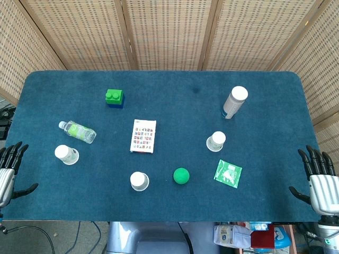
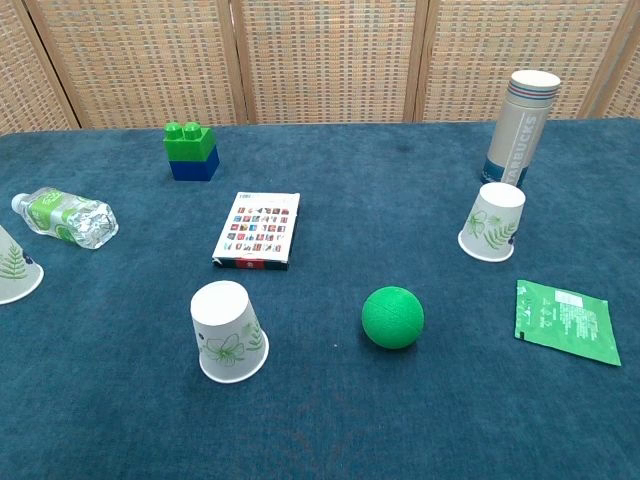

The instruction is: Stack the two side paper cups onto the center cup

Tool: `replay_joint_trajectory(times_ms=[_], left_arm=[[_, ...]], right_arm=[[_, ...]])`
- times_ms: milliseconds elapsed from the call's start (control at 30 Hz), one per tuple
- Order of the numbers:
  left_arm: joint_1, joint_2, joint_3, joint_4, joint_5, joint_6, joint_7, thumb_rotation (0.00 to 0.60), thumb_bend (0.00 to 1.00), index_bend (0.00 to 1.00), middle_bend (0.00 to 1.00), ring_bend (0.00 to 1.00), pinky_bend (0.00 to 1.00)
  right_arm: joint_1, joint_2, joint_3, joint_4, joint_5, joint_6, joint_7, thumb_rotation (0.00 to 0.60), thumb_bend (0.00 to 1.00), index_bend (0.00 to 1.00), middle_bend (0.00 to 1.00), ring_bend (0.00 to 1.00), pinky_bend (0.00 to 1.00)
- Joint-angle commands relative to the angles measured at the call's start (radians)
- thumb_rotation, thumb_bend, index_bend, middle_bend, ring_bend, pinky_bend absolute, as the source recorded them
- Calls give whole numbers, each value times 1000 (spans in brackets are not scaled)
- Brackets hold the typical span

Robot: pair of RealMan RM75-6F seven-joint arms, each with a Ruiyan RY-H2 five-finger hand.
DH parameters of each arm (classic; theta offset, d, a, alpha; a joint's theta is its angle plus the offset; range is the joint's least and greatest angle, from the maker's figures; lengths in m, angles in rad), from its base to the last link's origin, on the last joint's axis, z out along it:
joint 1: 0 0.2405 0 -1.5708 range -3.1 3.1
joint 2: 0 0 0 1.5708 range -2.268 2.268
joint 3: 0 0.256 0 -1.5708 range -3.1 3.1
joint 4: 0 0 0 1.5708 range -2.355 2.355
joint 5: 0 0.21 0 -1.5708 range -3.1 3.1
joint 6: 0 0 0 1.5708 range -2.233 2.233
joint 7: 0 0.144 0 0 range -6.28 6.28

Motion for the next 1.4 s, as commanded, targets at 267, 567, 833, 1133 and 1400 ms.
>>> replay_joint_trajectory(times_ms=[267, 567, 833, 1133, 1400], left_arm=[[-28, -16, -17, 27, -21, -42, -23, 600, 171, 0, 0, 0, 0], [-168, -105, -81, 170, -132, -267, -46, 600, 177, 0, 0, 49, 146], [-237, -195, -121, 245, -249, -374, 17, 600, 176, 127, 127, 240, 265], [-277, -241, -121, 295, -292, -439, 40, 600, 177, 247, 244, 326, 311], [-295, -290, -130, 349, -328, -446, 59, 600, 177, 330, 342, 422, 405]], right_arm=[[0, 5, 2, -6, 5, -4, 0, 600, 0, 2, 0, 0, 0], [1, 8, 2, -2, 8, -10, 11, 600, 0, 2, 0, 0, 0], [0, 13, 5, 0, 17, -13, 28, 600, 0, 2, 0, 0, 0], [0, 16, 7, 3, 22, -17, 40, 600, 0, 2, 0, 0, 0], [2, 17, 9, 4, 31, -25, 44, 600, 0, 2, 0, 0, 0]])
